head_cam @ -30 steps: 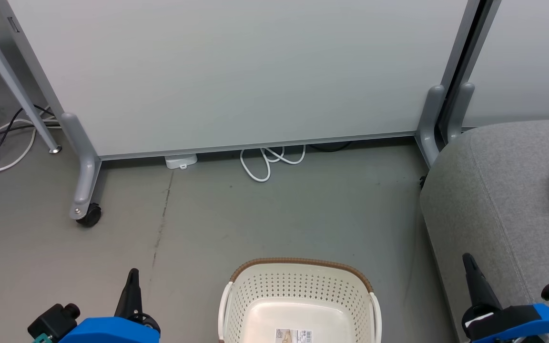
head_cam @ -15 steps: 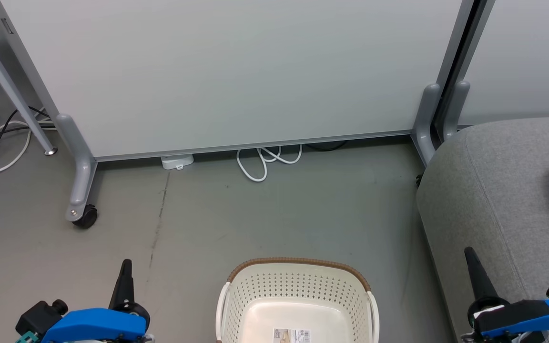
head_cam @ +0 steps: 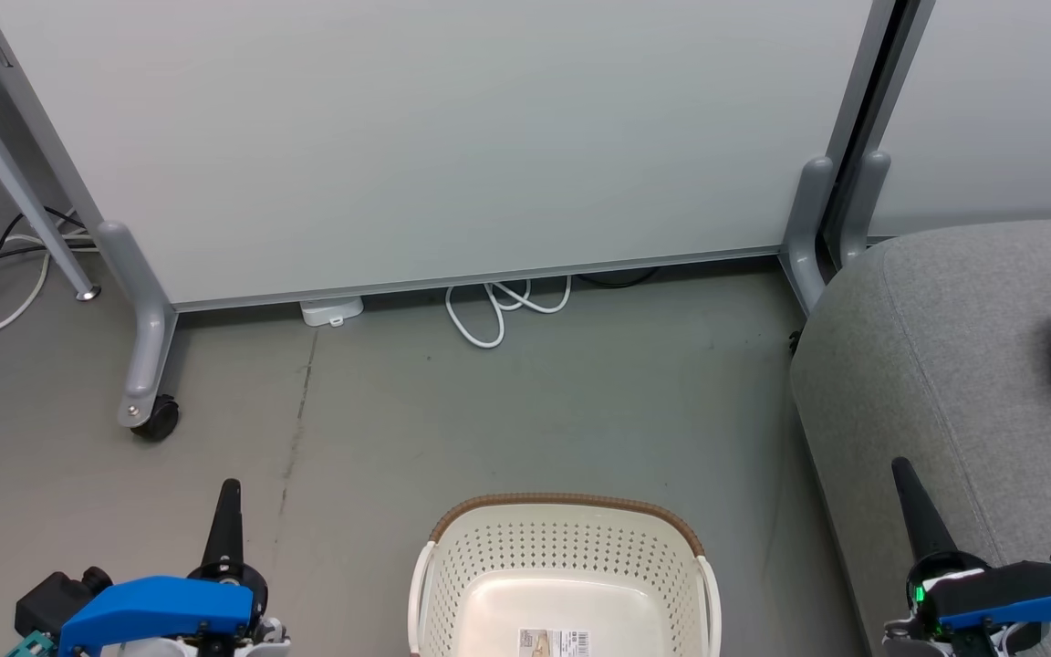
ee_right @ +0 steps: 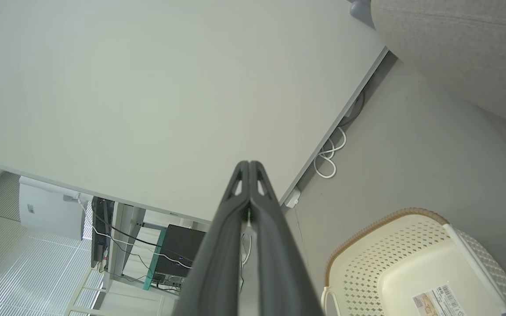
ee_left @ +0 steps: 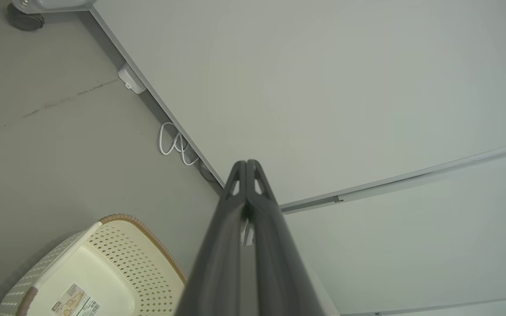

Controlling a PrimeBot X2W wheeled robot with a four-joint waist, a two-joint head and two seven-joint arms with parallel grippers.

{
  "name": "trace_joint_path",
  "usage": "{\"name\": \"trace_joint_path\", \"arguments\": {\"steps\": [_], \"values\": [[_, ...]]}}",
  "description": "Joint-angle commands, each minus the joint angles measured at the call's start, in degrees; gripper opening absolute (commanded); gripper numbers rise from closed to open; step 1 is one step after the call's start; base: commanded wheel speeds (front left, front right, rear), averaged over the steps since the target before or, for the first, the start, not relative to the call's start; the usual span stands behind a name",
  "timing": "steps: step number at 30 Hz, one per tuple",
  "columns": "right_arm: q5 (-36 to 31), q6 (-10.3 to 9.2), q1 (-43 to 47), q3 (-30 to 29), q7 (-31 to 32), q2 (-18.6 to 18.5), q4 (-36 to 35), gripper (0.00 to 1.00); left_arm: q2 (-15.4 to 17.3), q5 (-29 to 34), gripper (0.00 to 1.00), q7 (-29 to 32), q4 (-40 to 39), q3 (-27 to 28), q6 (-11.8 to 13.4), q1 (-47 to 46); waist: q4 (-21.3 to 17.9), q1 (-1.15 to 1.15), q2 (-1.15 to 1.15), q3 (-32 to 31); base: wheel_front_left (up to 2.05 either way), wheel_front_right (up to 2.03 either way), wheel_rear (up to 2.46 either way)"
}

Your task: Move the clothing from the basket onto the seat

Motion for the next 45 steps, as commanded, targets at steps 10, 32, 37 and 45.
{"name": "trace_joint_path", "arguments": {"steps": [10, 32, 37, 45], "values": [[6.48, 0.03, -1.98, -0.24, 0.87, -0.49, -0.2, 0.0, -0.05, -5.93, 0.0, 1.65, -1.71, 1.56, -0.11, -1.98, -0.49, 0.0, 0.0, 0.06, 0.0, 0.0, 0.0], [16.75, 0.04, -3.2, -0.48, 2.26, -0.57, 0.11, 0.0, -0.4, -15.38, 0.0, 4.48, -3.38, 3.69, -0.13, -2.78, -1.48, 0.0, 0.0, 0.18, 0.0, 0.0, 0.0], [18.82, 0.04, -3.44, -0.54, 2.53, -0.58, 0.16, 0.0, -0.48, -17.32, 0.0, 5.05, -3.68, 4.19, -0.14, -2.98, -1.71, -0.01, 0.0, 0.21, 0.0, 0.0, 0.0], [22.0, 0.04, -3.7, -0.61, 2.91, -0.6, 0.28, 0.0, -0.54, -20.3, 0.0, 5.86, -4.2, 4.87, -0.15, -3.29, -2.07, -0.01, 0.0, 0.25, 0.0, 0.0, 0.0]]}}
